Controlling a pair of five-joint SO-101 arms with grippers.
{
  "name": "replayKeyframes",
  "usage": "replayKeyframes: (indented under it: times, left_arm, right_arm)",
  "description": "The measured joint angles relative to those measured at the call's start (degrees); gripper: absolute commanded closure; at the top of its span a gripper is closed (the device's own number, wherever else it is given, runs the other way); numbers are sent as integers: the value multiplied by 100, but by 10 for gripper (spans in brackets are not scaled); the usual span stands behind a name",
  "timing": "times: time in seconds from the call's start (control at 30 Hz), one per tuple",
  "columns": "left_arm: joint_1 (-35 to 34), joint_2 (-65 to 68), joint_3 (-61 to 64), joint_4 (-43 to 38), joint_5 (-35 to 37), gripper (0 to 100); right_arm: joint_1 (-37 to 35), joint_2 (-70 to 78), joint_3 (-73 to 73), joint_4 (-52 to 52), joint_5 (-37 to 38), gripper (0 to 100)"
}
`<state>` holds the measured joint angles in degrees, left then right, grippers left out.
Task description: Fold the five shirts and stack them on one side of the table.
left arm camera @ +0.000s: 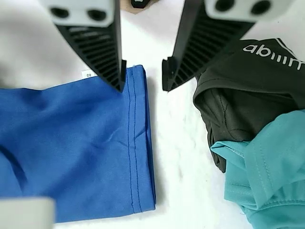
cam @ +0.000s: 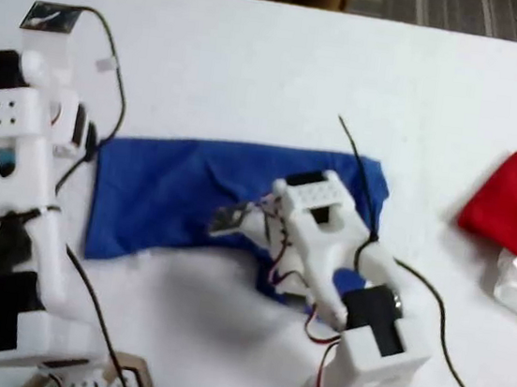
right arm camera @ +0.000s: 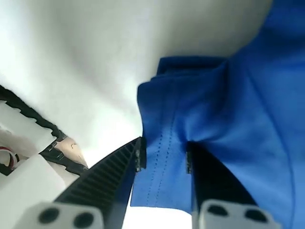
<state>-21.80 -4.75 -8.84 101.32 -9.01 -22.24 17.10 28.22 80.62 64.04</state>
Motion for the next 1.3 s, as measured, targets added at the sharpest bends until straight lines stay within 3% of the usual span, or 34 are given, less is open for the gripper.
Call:
replayKeyframes:
  times: [0.17, 0.53, 0.83, 1.2, 1.3]
  left_arm:
    - [9, 0, 0, 0, 0, 849]
    - [9, 0, -18, 9, 0, 849]
    - [9, 0, -378, 9, 0, 849]
    - [9, 0, -378, 9, 0, 849]
    - [9, 0, -378, 9, 0, 849]
  right_arm:
    - [53, 35, -97, -35, 0, 992]
    - [255, 211, -457, -211, 18, 979]
    - [580, 53, -1486, 466, 0, 979]
    - [695, -316, -1609, 879, -9, 976]
    - [941, -316, -1609, 1301, -9, 916]
